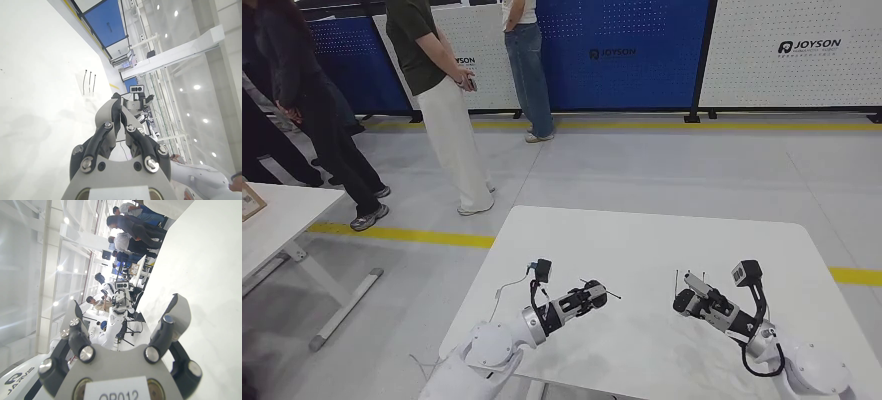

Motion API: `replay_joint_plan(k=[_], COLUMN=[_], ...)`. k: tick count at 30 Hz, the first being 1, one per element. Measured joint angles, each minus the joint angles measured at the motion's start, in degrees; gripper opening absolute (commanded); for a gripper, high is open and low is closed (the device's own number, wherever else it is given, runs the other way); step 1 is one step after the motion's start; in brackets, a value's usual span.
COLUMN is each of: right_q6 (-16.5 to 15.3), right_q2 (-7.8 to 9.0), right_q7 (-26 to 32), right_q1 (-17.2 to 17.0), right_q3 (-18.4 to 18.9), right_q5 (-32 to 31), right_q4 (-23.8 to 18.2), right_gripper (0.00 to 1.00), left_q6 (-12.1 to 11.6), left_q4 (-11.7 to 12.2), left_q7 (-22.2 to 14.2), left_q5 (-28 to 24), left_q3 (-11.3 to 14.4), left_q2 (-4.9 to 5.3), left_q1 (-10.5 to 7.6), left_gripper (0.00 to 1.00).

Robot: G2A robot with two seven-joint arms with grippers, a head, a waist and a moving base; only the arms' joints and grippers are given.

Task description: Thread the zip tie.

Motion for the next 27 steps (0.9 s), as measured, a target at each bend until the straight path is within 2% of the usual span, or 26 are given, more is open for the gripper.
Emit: replay_joint_plan(k=[2,5,10,13,24,27], right_q6=[0.0,0.0,0.0,0.0,0.0,0.0], right_q2=[0.0,0.0,0.0,0.0,0.0,0.0], right_q7=[0.0,0.0,0.0,0.0,0.0,0.0], right_q1=[0.0,0.0,0.0,0.0,0.0,0.0], right_q3=[0.0,0.0,0.0,0.0,0.0,0.0], right_q5=[0.0,0.0,0.0,0.0,0.0,0.0], right_q4=[0.0,0.0,0.0,0.0,0.0,0.0], right_gripper=[1.0,1.0,1.0,1.0,1.0,1.0], left_q6=[-1.9,-5.7,-5.8,-5.8,-5.7,-4.7], left_q4=[-1.0,-2.9,-9.7,-12.5,-12.7,-12.9], left_q7=[0.8,0.2,-0.7,0.7,0.8,2.2], left_q5=[-2.2,-5.0,-10.1,-11.0,-10.7,-9.1], left_q3=[0.3,-0.1,-3.1,-3.4,-3.2,-2.6], left_q2=[-0.17,-0.15,0.06,-0.01,0.0,-0.09], left_q1=[-0.1,-0.04,1.38,2.78,2.93,2.08], left_gripper=[0.0,0.0,0.0,0.0,0.0,0.0])
